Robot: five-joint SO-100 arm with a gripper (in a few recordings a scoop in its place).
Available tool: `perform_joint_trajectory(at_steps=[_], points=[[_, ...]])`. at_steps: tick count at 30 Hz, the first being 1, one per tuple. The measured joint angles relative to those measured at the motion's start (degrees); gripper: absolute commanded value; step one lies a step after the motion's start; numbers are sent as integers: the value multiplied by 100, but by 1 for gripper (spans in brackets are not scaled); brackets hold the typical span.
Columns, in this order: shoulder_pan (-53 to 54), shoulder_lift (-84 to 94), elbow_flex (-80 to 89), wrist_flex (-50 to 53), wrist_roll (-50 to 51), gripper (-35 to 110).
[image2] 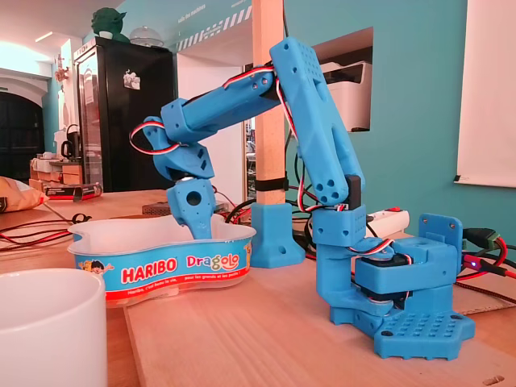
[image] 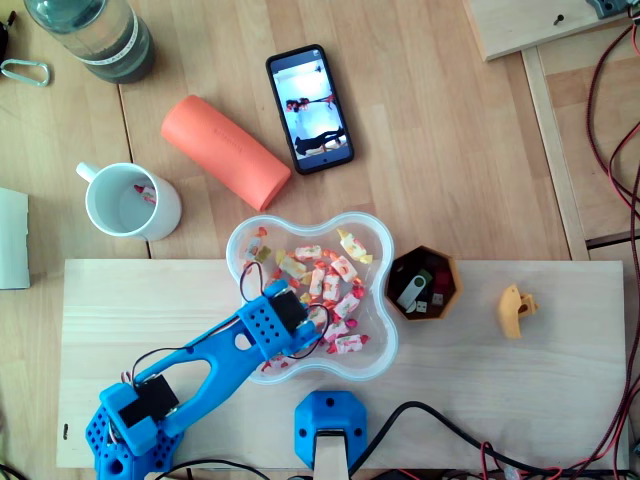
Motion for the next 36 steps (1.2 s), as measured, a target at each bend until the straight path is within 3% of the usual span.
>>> perform_joint_trajectory(at_steps=[10, 25, 36], points=[[0, 0, -923, 633, 0, -3], [0, 439, -2259, 703, -53, -3], [-694, 1890, -2698, 703, 9, -3]])
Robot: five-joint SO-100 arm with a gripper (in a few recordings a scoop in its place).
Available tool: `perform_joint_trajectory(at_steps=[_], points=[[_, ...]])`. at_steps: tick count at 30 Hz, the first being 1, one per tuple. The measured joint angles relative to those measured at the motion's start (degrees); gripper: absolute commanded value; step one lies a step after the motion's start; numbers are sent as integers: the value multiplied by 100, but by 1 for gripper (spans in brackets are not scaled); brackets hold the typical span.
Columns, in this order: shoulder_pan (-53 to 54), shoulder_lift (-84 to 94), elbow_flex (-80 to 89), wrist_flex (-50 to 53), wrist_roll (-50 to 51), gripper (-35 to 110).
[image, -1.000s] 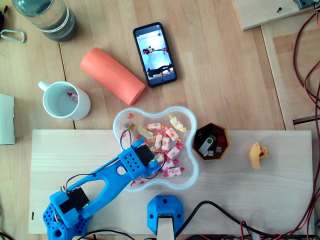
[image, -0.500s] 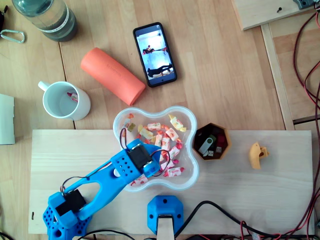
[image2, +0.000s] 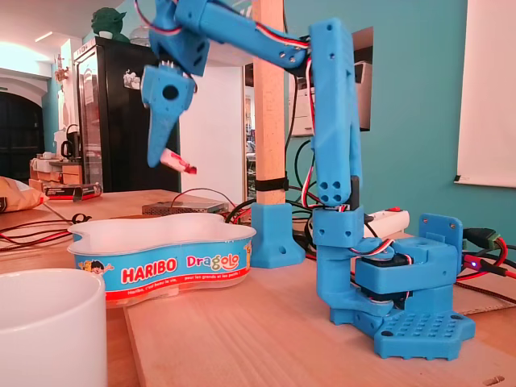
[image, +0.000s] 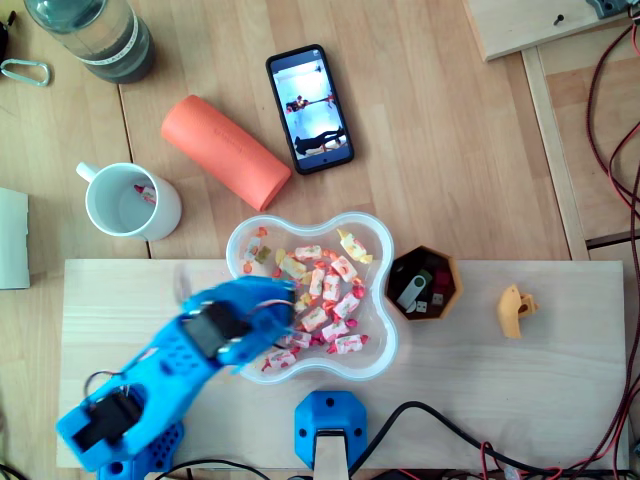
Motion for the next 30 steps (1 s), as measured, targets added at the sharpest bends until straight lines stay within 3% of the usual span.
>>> perform_joint_trajectory(at_steps=[10, 22, 30], points=[[-1670, 272, 0, 18, 158, -3], [-4201, 272, 26, 18, 1354, -2], [-4992, 88, 729, 18, 2224, -2]])
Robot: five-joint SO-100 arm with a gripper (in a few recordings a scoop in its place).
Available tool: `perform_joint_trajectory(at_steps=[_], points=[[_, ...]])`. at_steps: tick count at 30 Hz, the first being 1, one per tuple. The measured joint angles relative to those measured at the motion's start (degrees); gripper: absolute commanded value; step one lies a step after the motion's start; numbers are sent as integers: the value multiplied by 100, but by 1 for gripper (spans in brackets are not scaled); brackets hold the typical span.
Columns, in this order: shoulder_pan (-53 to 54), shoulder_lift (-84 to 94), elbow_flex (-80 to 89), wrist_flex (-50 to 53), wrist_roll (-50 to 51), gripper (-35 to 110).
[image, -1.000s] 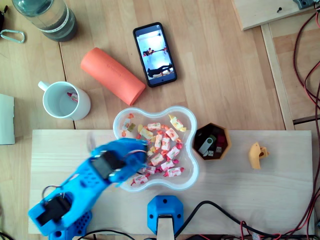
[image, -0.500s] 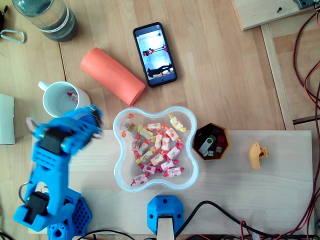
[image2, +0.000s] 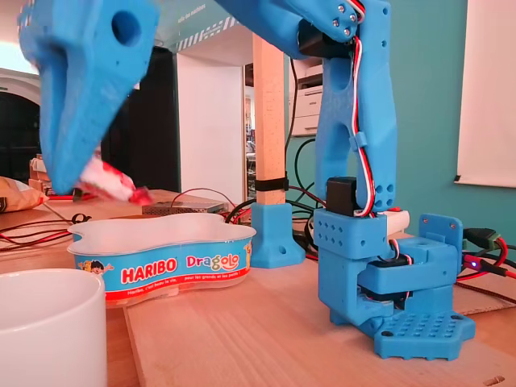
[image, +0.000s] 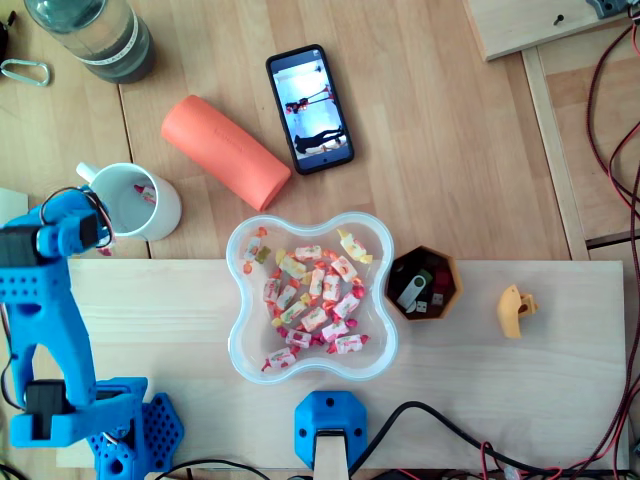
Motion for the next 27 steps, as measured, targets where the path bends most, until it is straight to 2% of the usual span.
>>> perform_joint_trajectory(at_steps=[9, 18, 27], points=[[-9, -483, 141, -44, 519, -2], [-9, -580, 123, -1213, 554, -2], [-44, -571, 123, -1397, 554, -2]])
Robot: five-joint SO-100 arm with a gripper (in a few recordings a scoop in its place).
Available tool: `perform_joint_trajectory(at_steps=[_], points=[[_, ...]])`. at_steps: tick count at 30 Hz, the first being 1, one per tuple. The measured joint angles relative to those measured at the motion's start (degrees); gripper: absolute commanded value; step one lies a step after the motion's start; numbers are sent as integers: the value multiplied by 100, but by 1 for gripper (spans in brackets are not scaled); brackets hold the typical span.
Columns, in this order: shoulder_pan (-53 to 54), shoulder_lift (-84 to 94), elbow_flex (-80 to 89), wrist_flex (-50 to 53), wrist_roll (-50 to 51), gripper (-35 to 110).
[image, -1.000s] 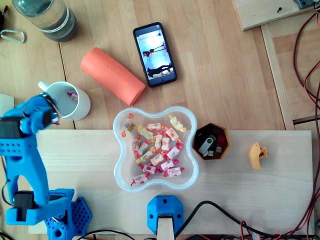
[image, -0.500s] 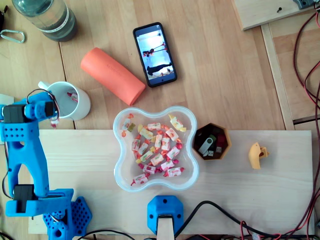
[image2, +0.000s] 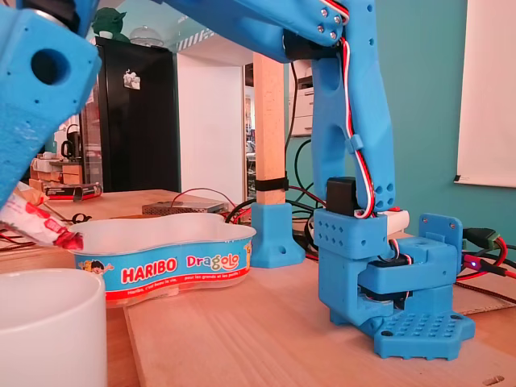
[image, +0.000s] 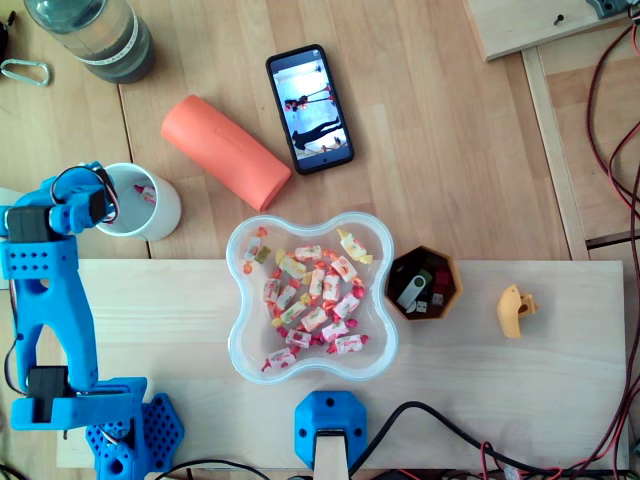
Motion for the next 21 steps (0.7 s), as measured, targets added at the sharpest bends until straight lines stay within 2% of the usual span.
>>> perform_joint_trajectory(at_steps=[9, 21], points=[[-35, 0, 0, 0, 123, 3], [-35, 0, 0, 0, 53, 37]])
